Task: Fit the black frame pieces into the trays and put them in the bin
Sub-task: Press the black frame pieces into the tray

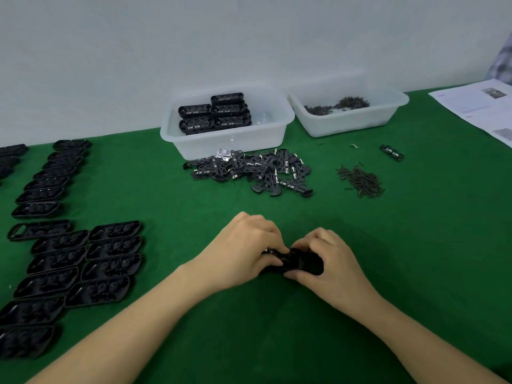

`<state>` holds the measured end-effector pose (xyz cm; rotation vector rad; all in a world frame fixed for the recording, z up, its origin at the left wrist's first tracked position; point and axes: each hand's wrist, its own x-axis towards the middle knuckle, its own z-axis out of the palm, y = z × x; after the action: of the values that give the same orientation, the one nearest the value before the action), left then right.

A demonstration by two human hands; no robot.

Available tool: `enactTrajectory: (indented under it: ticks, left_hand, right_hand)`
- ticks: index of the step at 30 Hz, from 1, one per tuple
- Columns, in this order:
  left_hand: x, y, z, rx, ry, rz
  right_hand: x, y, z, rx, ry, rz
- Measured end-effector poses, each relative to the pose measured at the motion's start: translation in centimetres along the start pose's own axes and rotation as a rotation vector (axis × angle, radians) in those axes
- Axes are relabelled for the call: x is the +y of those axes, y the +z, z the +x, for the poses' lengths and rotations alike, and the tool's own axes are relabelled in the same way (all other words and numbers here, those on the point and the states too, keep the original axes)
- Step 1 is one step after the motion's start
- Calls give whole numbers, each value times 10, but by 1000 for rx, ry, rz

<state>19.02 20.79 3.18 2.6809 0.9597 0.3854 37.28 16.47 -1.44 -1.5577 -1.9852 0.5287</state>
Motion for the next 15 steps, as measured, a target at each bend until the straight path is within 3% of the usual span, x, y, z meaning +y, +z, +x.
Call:
enactTrajectory:
  ticks: [6, 15]
  left_hand:
    - [-3, -1, 14, -51, -23, -92]
    - [-5, 12, -6, 95, -157, -293]
  right_hand:
    - [-2, -1, 1, 18, 34, 1]
    - [-5, -1, 0, 6, 11, -22]
